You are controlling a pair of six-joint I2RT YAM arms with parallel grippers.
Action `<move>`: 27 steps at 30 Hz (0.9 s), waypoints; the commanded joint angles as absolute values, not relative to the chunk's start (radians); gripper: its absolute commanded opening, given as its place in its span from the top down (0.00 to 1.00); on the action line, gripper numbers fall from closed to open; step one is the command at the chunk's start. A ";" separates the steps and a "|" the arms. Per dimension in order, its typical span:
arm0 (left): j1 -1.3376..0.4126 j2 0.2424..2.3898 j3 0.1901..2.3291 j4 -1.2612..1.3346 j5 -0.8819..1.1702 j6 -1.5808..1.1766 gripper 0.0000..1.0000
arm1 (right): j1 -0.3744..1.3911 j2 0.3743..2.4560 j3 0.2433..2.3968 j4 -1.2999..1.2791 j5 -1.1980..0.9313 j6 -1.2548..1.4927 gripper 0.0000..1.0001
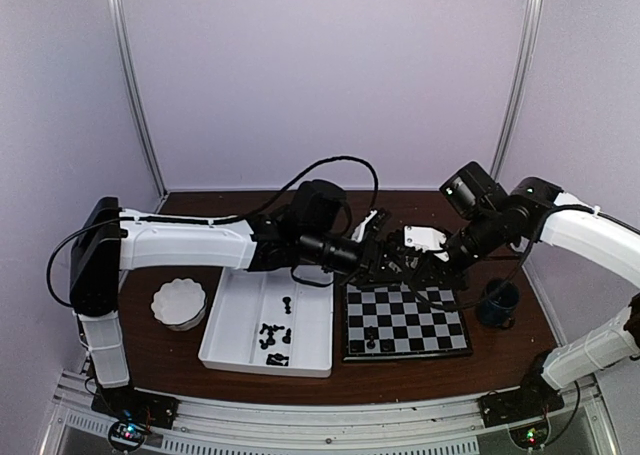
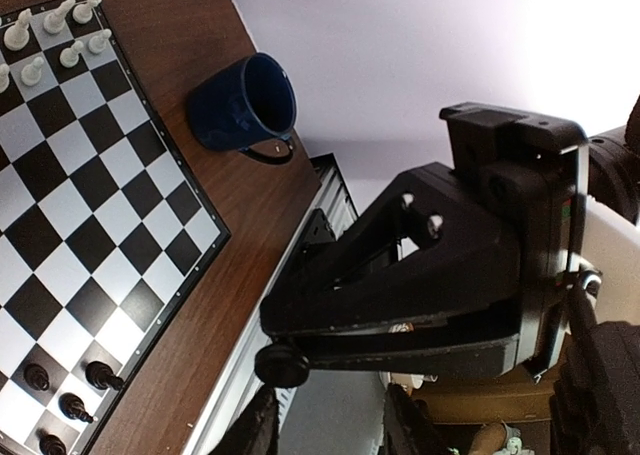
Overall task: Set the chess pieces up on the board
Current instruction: Pass from the right arm to the left
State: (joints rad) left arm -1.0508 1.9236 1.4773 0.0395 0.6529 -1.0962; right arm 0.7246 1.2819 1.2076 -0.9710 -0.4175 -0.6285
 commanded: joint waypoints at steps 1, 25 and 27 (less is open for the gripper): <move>-1.051 1.935 1.469 0.099 0.666 -1.109 0.65 | 0.737 1.275 1.241 -0.977 -0.408 -0.620 0.89; -1.051 1.970 1.497 0.070 0.669 -1.097 0.74 | 0.739 1.269 1.244 -0.962 -0.421 -0.605 0.89; -1.049 1.972 1.496 0.074 0.671 -1.097 0.76 | 0.739 1.270 1.244 -0.961 -0.424 -0.604 0.89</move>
State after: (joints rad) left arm -1.0508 1.9545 1.4776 0.0254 0.6533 -1.0988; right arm 0.7338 1.2816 1.2098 -0.9714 -0.4183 -0.6205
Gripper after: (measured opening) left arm 0.259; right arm 0.113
